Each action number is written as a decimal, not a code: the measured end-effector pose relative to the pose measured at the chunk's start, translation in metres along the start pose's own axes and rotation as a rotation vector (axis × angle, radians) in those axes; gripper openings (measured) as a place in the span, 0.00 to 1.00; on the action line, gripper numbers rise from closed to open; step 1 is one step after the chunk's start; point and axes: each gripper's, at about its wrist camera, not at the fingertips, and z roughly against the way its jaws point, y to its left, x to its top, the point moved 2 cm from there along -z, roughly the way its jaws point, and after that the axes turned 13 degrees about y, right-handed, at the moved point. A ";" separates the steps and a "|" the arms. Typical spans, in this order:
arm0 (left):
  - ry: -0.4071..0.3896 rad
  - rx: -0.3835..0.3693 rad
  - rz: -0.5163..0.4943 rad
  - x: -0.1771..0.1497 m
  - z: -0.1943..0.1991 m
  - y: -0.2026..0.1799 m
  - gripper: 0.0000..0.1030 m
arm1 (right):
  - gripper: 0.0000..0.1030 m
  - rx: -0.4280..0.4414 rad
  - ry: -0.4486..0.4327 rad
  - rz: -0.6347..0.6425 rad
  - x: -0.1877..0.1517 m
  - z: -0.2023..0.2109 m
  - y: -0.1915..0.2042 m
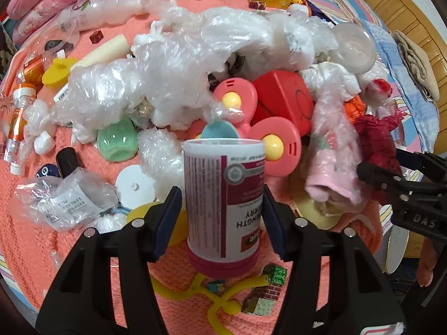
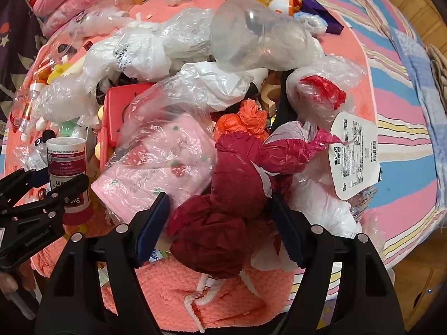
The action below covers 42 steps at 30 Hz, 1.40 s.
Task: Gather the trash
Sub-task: 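Lower the left gripper around the pink Swisse cranberry bottle and close, then lift the Swisse bottle off the pile with the left gripper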
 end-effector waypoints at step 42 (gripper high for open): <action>0.000 0.066 0.020 0.019 -0.042 -0.025 0.71 | 0.95 0.015 -0.036 -0.046 0.013 -0.012 -0.005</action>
